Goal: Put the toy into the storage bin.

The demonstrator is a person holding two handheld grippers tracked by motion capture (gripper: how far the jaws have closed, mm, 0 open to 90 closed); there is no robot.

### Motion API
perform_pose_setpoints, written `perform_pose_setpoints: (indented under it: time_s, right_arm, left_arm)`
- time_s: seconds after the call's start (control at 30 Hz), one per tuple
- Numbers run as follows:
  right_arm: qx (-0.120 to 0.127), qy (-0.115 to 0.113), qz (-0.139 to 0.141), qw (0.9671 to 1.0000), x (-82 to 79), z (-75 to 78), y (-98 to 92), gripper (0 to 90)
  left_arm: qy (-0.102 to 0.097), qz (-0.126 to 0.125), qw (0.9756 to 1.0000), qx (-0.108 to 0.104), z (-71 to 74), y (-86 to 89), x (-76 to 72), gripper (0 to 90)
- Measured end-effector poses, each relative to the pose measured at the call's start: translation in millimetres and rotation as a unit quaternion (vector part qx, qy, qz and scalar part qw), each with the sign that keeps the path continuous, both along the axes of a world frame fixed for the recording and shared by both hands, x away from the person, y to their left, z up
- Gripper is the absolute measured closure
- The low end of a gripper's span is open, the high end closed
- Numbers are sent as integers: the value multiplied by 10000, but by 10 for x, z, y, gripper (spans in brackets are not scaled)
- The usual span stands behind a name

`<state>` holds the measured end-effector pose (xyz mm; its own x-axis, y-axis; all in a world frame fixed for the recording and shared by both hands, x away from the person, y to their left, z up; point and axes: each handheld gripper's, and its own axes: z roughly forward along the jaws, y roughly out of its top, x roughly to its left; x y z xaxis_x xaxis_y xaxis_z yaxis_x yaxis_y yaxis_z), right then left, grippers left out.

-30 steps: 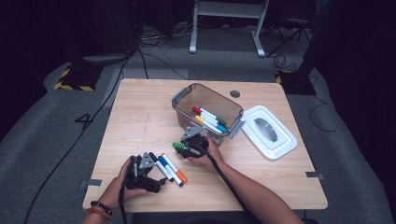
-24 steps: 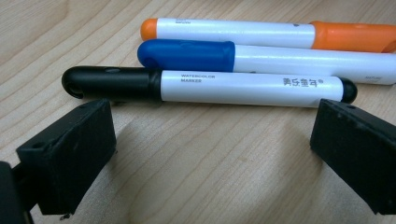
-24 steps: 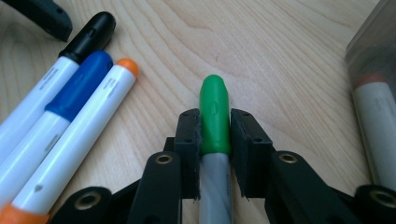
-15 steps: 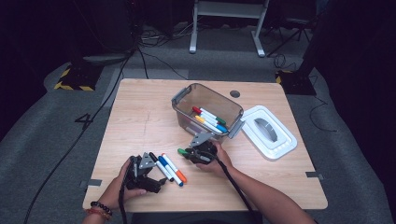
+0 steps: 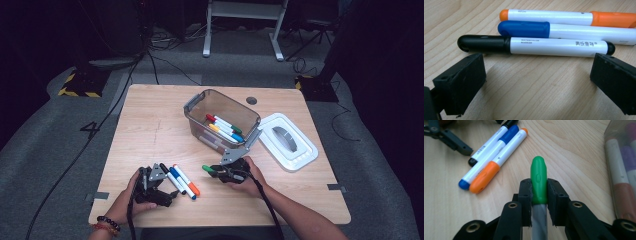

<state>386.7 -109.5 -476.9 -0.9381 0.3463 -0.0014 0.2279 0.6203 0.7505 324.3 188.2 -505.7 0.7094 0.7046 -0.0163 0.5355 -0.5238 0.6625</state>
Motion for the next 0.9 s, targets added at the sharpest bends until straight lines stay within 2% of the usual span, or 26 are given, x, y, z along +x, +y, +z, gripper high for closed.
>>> perform_pose_setpoints:
  time_s: [0.17, 0.33, 0.63, 0.9]
  right_arm:
    - [138, -118, 108, 9998, -100, 57, -173, 748]
    - [327, -165, 68, 9993, -190, 136, -390, 748]
    - [727, -364, -378, 9960, -234, 376, -868, 748]
    - [1019, -581, -610, 9912, -236, 569, -1063, 748]
  left_arm:
    - [-1, 4, 10000, 0, 0, 0, -1, 5]
    - [0, -1, 10000, 0, 0, 0, 0, 5]
    - [-5, -4, 10000, -4, -1, 0, 1, 5]
    - [-1, -9, 10000, 2, 0, 0, 2, 5]
